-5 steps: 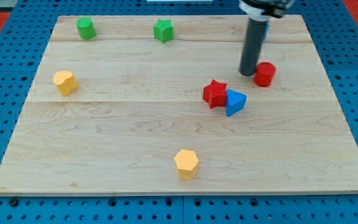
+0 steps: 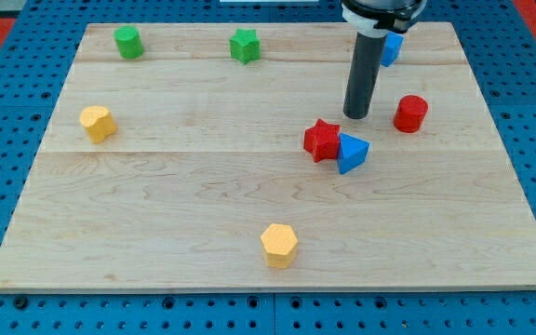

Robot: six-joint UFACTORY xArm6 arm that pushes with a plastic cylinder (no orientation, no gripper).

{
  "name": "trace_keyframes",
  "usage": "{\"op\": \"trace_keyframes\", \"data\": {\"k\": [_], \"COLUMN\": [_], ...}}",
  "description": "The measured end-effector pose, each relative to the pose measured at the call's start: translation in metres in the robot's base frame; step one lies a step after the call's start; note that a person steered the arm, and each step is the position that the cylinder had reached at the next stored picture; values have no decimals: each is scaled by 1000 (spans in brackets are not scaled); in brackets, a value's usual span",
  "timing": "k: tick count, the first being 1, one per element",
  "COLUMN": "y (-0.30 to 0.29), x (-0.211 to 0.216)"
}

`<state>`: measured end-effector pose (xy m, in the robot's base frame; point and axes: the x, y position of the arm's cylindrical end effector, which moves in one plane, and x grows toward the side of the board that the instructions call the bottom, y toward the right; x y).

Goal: Push the red star to the bottom left of the board

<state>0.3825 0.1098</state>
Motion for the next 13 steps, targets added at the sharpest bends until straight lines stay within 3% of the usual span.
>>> {"op": "trace_keyframes", "data": {"k": [2, 6, 9, 10, 11, 13], "y": [-48, -54, -52, -40, 8, -113], "x": [22, 43, 115, 117, 130, 148]}}
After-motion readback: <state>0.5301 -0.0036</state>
